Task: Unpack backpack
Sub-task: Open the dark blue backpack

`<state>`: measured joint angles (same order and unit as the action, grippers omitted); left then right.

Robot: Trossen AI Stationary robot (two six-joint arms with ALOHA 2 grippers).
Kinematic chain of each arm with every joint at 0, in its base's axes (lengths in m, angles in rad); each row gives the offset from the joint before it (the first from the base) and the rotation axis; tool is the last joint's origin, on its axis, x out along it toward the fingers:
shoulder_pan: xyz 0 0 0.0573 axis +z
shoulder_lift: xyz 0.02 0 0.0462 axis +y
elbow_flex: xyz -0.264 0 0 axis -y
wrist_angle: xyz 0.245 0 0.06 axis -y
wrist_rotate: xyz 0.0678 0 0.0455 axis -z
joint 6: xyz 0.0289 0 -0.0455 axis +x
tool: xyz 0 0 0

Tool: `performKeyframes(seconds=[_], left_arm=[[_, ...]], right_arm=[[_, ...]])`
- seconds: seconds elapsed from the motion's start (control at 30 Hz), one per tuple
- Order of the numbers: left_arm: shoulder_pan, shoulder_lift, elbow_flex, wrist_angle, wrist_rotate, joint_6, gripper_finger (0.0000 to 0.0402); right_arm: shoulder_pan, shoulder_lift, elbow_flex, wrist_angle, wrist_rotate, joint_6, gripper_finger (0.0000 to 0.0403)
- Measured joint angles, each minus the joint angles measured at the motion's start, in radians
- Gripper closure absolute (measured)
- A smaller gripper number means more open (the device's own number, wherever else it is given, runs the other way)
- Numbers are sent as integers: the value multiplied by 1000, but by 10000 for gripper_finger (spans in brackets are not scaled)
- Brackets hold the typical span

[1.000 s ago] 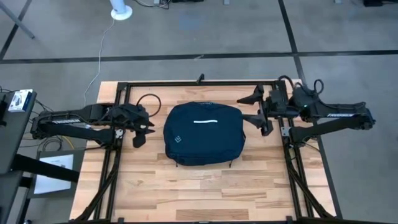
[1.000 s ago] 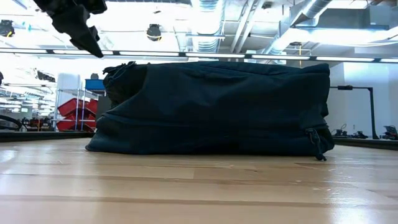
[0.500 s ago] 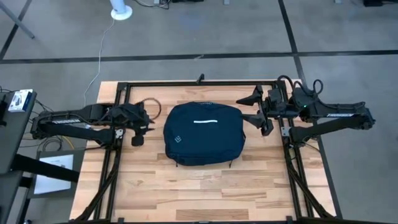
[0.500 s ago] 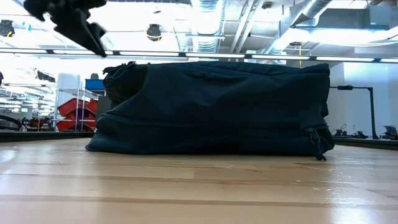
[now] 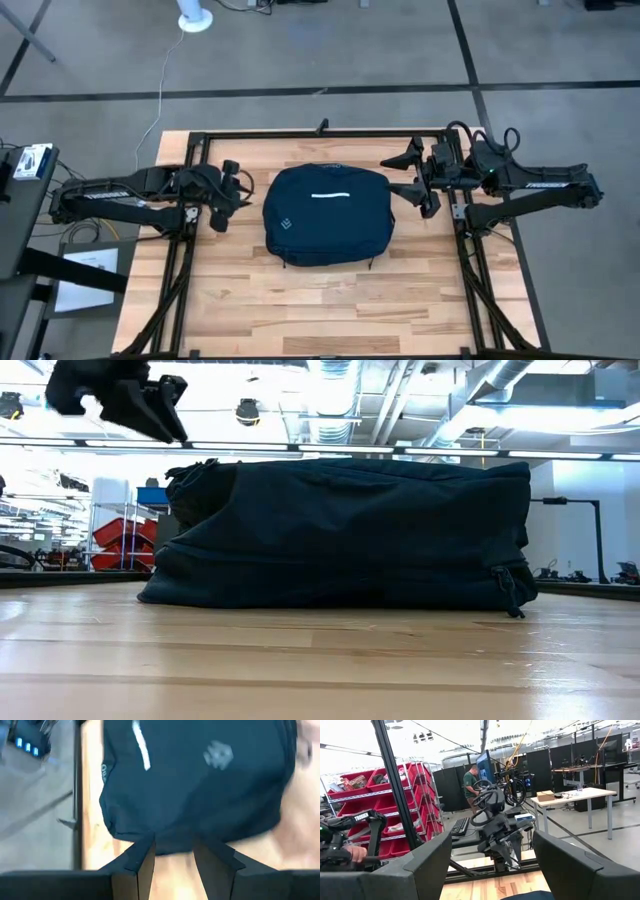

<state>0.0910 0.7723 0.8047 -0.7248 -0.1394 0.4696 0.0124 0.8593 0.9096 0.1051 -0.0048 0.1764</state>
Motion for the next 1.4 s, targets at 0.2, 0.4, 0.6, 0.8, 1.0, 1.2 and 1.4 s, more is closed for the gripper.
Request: performKeyframes(seconds=[0.2, 0.4, 0.6, 0.8, 1.0, 1.2, 1.4], left_arm=[[0, 0, 0, 138, 0, -354, 283], [-6, 0, -9, 279, 17, -332, 283], [-6, 0, -9, 390, 36, -398, 283], [-8, 18, -10, 478, 61, -473, 283], [-13, 42, -10, 471, 83, -591, 283], [-22, 88, -9, 488, 88, -642, 280], [-126, 172, -9, 360, 223, -654, 235]], right_arm=[[0, 0, 0, 0, 0, -1, 132], [0, 0, 0, 0, 0, -1, 132], [0, 0, 0, -5, 0, -1, 132], [0, 0, 0, -7, 0, 0, 132], [0, 0, 0, -8, 1, 0, 132], [0, 0, 0, -10, 1, -1, 132], [0, 0, 0, -22, 1, -1, 132]])
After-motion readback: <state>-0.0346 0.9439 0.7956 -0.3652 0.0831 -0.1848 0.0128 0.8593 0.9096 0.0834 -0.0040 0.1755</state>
